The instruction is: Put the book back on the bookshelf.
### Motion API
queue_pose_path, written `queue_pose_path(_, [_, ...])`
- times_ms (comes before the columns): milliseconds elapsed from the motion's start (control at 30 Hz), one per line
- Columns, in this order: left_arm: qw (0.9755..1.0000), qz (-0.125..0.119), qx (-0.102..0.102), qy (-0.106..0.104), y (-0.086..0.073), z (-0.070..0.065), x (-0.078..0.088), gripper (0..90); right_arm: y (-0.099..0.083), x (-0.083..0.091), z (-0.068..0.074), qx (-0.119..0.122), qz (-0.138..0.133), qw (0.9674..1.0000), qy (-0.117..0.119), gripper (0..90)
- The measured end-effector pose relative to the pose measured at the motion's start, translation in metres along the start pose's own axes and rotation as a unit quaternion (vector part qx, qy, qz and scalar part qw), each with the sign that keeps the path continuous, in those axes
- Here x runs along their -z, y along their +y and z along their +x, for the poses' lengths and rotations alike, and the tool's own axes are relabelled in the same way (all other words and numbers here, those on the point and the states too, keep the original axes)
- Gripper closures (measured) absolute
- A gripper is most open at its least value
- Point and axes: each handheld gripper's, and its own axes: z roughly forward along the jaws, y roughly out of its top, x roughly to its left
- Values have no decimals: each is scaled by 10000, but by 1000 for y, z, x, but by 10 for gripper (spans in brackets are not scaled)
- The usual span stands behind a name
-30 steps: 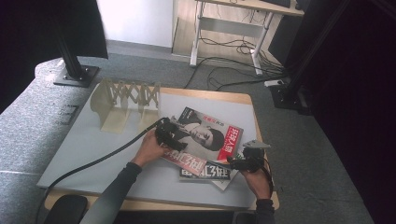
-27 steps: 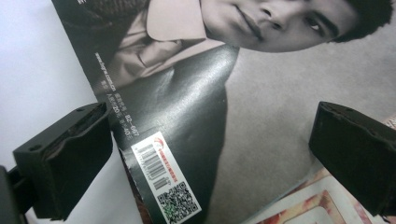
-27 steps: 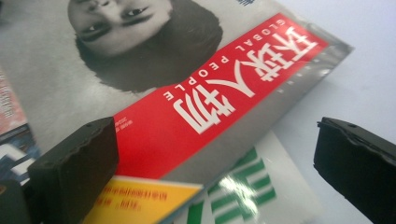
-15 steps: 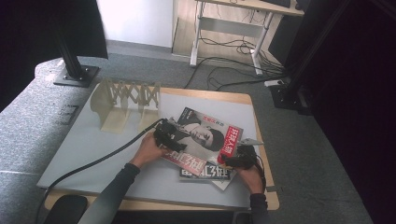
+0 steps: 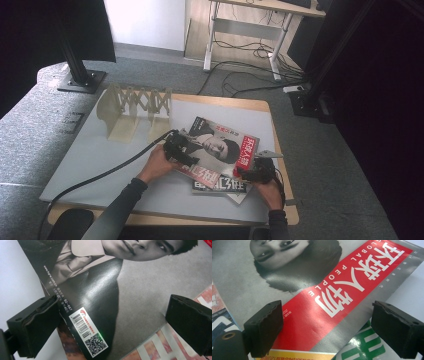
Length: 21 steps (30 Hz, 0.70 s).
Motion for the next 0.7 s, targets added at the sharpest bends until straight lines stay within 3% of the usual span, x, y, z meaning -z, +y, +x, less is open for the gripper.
queue_pose_path(267, [9998,22,-170,64,-11,-14,9,1,-4,5,7,123,-6,9999,48,100])
queue_pose_path(333, [9992,127,-358,88,-15,-19,10,0,-6,6,9,174,-11,9998,51,101])
queue_pose_path(433, [9986,11,-538,-5,-18,-30,13,61,-7,7,13,188,-26,9998,35,101])
queue_pose_path(533, [9975,-45,-698,36,-20,-42,12,57,-8,7,15,199,-50,9998,34,98])
queue_pose_path(700, [9980,-3,-616,172,-18,-32,13,46,-10,8,16,259,-104,9996,30,97])
